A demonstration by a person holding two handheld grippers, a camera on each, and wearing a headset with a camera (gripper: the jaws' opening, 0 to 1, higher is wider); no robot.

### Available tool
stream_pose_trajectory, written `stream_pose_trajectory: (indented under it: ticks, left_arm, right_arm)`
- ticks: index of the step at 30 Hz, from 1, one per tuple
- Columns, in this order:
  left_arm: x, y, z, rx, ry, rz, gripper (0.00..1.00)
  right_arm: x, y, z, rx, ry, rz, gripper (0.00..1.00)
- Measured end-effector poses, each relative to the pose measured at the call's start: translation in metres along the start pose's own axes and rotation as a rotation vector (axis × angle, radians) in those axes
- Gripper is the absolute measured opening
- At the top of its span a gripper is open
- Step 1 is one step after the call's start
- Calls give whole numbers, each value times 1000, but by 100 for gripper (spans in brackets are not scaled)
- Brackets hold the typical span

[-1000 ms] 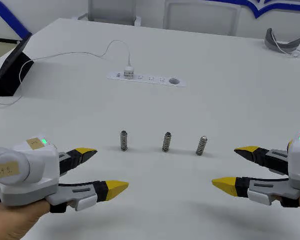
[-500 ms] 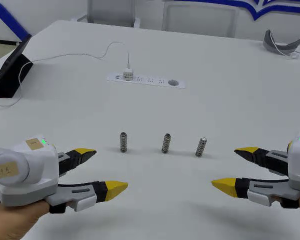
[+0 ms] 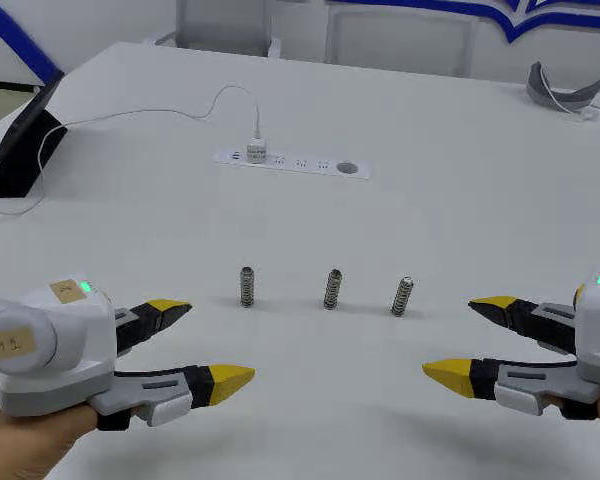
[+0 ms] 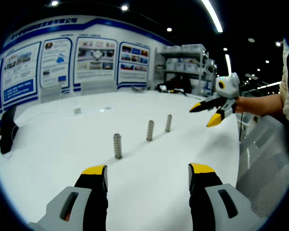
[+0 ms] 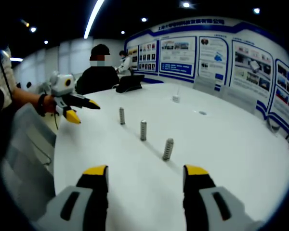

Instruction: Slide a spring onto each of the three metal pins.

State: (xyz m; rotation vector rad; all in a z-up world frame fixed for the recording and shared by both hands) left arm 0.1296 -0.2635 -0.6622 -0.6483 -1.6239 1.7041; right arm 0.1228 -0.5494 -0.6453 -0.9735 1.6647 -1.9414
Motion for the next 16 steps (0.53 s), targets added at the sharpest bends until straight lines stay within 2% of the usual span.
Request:
stream_pose_trajectory:
  ticks: [16]
  left_arm:
    - [1,-2,3,1,-1,4,69]
  right_arm:
    - [0,-1,-2,1,-2,-1,64]
Point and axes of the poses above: the centre of the closed fingertips' face, and the gripper's own axes: x roughly backward along the fingers, z roughly to its right, y roughly out of its underside, the point moved 5 cm from there along x, roughly backward along the fingers, and after that the axes turned 15 degrees about z, right-handed, at the moved point
